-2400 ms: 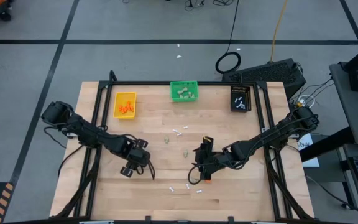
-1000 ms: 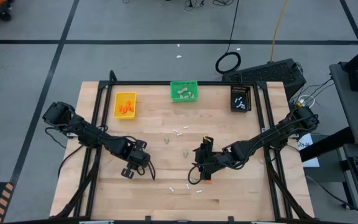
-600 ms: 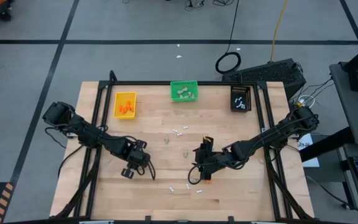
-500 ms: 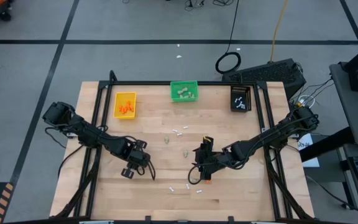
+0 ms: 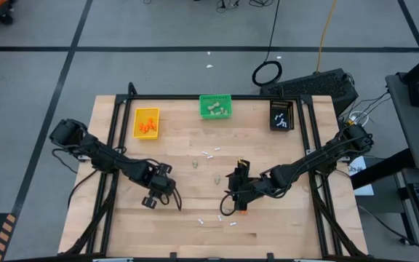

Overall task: Sort Halloween decoration
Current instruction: Put the white bone toy into the black bin

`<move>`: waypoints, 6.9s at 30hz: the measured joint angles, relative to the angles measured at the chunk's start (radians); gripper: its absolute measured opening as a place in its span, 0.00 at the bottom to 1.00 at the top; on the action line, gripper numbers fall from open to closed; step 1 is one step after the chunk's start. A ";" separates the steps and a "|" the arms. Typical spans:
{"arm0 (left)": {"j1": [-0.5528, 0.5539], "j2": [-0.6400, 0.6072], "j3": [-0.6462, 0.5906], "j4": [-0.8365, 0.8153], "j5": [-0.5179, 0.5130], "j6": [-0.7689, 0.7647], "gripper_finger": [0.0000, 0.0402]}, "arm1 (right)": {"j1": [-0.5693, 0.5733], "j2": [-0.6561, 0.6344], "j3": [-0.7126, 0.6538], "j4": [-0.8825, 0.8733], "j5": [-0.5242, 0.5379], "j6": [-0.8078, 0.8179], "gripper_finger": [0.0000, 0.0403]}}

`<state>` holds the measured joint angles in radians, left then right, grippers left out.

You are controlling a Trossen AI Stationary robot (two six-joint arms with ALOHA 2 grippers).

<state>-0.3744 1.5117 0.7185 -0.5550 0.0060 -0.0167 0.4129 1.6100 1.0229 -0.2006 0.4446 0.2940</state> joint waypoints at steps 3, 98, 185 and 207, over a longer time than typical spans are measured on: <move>0.001 -0.017 -0.001 -0.007 -0.013 -0.001 0.25 | 0.000 0.000 0.000 0.000 0.000 0.000 0.62; 0.001 -0.461 -0.102 0.864 -0.244 1.365 0.25 | 0.008 0.000 0.000 0.174 0.000 -0.186 0.62; 0.001 -0.296 -0.103 1.016 -0.008 0.422 0.25 | 0.064 0.402 0.314 0.914 0.322 -1.852 0.53; 0.001 -0.297 -0.103 1.014 -0.083 0.353 0.25 | 0.081 0.401 0.314 0.933 0.449 -1.874 0.19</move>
<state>-0.3737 1.2148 0.6159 0.4586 -0.0773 0.3363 0.4942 2.0109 1.3365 0.7326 0.8936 -1.5799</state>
